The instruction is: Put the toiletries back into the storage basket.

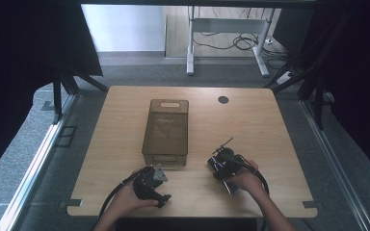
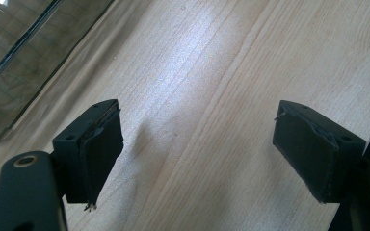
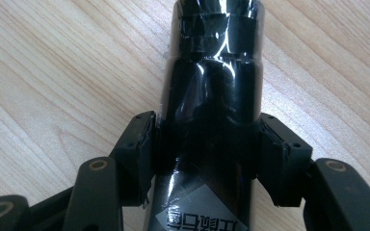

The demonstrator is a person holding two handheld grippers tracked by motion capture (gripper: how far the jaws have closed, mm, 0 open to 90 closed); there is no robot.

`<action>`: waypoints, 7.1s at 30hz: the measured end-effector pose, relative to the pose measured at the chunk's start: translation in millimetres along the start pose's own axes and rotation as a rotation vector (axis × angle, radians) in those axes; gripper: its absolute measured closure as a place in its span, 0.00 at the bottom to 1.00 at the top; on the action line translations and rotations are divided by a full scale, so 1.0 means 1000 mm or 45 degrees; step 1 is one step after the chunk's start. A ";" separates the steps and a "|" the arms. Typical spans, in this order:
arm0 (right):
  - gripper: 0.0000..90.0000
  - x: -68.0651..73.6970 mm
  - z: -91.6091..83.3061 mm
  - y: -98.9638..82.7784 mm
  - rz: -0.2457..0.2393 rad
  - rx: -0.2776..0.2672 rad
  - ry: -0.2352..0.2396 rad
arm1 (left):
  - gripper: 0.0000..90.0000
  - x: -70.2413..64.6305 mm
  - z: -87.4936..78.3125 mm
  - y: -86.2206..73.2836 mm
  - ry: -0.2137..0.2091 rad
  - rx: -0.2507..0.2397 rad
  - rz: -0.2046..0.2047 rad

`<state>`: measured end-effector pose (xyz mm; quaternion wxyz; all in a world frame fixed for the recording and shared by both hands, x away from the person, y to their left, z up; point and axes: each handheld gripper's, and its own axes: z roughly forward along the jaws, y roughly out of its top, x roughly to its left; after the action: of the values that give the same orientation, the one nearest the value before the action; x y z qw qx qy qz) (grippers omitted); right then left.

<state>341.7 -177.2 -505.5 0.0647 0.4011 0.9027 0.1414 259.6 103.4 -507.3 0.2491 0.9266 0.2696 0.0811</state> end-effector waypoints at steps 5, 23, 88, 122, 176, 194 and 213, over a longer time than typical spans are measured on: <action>0.50 -0.003 0.000 0.000 0.020 -0.014 0.003 | 0.20 -0.001 0.002 0.000 -0.005 0.009 0.007; 0.51 -0.038 -0.011 -0.005 0.233 -0.118 0.395 | 0.20 -0.003 0.014 0.001 -0.029 0.051 0.010; 0.50 0.002 -0.005 0.023 0.041 -0.111 0.334 | 0.16 -0.008 0.019 0.004 -0.085 0.047 0.024; 0.50 0.006 -0.003 0.023 0.039 -0.129 0.363 | 0.15 -0.009 0.021 0.004 -0.086 0.033 0.026; 0.51 0.010 -0.023 0.050 0.039 -0.217 0.454 | 0.14 -0.010 0.022 0.005 -0.091 0.020 0.037; 0.52 0.015 -0.049 0.085 0.033 -0.263 0.477 | 0.14 -0.009 0.022 0.005 -0.089 0.018 0.040; 0.52 0.028 -0.058 0.136 0.034 -0.289 0.484 | 0.16 -0.011 0.021 0.005 -0.097 0.031 0.043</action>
<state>405.7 -81.6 -408.1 -0.0640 0.3693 0.8716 0.3160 258.9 85.2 -522.7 0.2466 0.9364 0.2452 0.0466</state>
